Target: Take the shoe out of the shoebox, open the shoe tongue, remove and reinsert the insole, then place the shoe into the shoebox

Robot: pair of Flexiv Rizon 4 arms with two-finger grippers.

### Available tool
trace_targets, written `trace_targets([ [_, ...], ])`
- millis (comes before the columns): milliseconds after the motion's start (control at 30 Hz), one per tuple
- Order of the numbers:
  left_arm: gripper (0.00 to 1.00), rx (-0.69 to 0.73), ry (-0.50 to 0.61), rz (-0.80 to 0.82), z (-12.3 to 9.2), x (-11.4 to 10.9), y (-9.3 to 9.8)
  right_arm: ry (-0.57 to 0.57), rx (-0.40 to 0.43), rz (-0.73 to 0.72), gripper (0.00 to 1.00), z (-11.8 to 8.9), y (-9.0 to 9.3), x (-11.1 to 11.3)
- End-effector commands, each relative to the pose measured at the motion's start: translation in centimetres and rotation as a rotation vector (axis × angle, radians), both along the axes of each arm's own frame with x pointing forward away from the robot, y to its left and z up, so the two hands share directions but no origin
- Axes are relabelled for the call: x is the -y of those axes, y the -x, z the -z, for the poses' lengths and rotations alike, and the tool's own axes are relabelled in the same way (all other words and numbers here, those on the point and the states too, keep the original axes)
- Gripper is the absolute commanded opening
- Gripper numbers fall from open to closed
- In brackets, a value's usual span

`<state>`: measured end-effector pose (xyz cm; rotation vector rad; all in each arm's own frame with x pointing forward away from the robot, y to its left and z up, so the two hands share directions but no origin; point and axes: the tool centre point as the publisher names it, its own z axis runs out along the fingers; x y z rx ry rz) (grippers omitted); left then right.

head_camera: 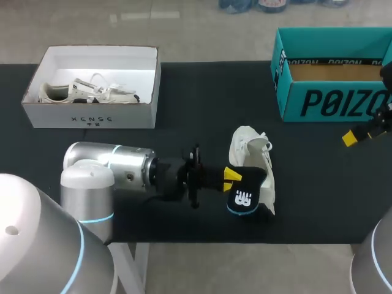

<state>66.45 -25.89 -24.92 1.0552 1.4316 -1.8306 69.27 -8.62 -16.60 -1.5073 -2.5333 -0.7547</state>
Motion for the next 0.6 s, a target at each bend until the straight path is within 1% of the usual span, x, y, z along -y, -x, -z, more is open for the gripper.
trace_targets([
  [33,0.0,0.001,0.034,0.084,1.1,3.1,-1.9,0.001,-0.001,0.001,1.0,0.0,0.0,0.0],
  [67,0.0,0.003,0.027,0.096,1.3,3.8,-2.0,0.001,-0.001,0.001,1.0,0.0,0.0,0.0],
  [133,0.0,0.005,0.019,0.1,1.8,4.4,-2.1,0.001,-0.001,0.001,1.0,0.0,0.0,0.0],
  [267,0.0,0.011,-0.046,0.098,2.8,4.5,-2.2,0.001,-0.001,0.001,1.0,0.0,0.0,0.0],
  [333,0.0,0.007,-0.065,0.074,3.2,4.2,-2.1,0.001,-0.001,0.001,1.0,0.0,0.0,0.0],
  [400,0.0,0.015,-0.107,0.058,3.5,3.6,-2.0,0.001,-0.001,0.001,1.0,0.0,0.0,0.0],
  [433,0.0,0.007,-0.103,0.043,3.5,3.3,-1.9,0.001,-0.001,0.001,1.0,0.0,0.0,0.0],
  [500,0.0,0.02,-0.135,0.034,3.5,2.7,-1.6,0.001,-0.001,0.001,1.0,0.0,0.0,0.0],
  [600,0.0,0.034,-0.138,0.01,3.3,2.1,-1.5,0.001,-0.001,0.001,1.0,0.0,0.0,0.0],
])
